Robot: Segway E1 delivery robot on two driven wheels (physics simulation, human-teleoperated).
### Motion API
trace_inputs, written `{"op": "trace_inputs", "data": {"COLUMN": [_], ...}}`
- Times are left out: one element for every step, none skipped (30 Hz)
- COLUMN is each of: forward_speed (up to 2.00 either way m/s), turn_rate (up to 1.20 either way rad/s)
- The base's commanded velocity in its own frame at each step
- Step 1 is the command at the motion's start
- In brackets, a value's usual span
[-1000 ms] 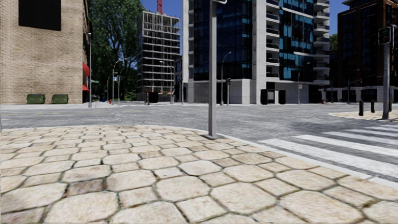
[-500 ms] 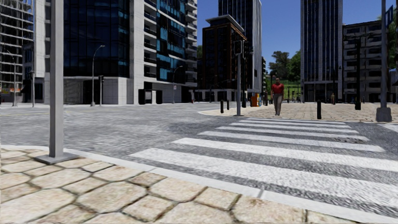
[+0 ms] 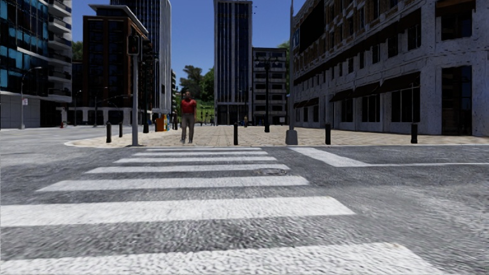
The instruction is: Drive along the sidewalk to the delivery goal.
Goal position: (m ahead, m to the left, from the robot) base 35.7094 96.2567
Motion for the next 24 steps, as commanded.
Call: {"op": "trace_inputs", "data": {"forward_speed": [2.0, 2.0, 2.0, 2.0, 2.0, 2.0, 2.0, 2.0, 2.0, 2.0, 2.0, 2.0, 2.0, 2.0, 2.0, 2.0, 2.0, 2.0, 2.0, 2.0, 2.0, 2.0, 2.0, 2.0], "turn_rate": [0.0, 0.0, 0.0, 0.0, 0.0, 0.0, 0.0, 0.0, 0.0, 0.0, 0.05, 0.58, 0.79, 0.9, 0.94, 0.94, 0.95, 0.97, 0.98, 0.95, 0.18, 0.08, 0.08, 0.05]}}
